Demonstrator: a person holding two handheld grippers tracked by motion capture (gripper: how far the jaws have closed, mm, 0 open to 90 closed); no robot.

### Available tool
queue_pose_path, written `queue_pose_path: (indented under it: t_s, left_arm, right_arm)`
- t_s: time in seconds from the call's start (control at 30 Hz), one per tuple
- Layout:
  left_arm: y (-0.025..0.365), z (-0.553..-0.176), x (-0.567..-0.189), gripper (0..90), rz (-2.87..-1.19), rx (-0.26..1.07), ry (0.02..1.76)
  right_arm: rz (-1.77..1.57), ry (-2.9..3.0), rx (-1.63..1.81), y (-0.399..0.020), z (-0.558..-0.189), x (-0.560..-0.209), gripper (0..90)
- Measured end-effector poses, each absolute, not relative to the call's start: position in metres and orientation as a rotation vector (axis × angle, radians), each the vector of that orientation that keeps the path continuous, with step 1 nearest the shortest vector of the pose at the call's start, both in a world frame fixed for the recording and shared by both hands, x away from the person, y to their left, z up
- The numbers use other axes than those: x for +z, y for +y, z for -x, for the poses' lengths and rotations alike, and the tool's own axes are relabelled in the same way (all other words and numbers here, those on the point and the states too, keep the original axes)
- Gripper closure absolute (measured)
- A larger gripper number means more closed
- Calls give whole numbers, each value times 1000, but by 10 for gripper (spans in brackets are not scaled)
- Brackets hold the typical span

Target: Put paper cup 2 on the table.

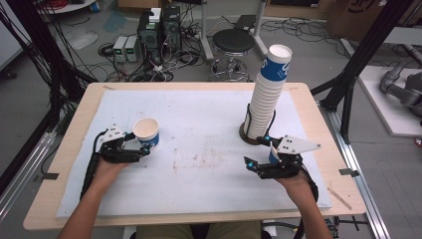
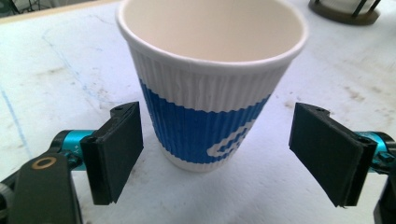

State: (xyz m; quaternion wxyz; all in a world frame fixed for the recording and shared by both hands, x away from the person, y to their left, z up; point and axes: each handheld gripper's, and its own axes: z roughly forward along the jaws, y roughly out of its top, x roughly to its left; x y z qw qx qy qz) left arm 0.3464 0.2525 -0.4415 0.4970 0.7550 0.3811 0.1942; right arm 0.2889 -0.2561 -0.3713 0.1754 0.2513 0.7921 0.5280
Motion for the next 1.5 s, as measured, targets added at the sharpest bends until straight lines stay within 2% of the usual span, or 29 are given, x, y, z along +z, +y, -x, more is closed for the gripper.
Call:
queue_pose_path:
  t_s: [0.5, 0.9, 1.5]
  left_arm:
    - [269, -298, -401, 166, -1502, 512, 783]
    - [263, -286, -393, 166, -1505, 552, 699]
    - [264, -276, -390, 166, -1486, 556, 652]
  right_arm:
    - [-770, 2198, 1471, -268, -285, -372, 200]
    - [-830, 2129, 1442, -288, -281, -372, 200]
    - [-847, 2107, 1445, -286, -273, -371, 199]
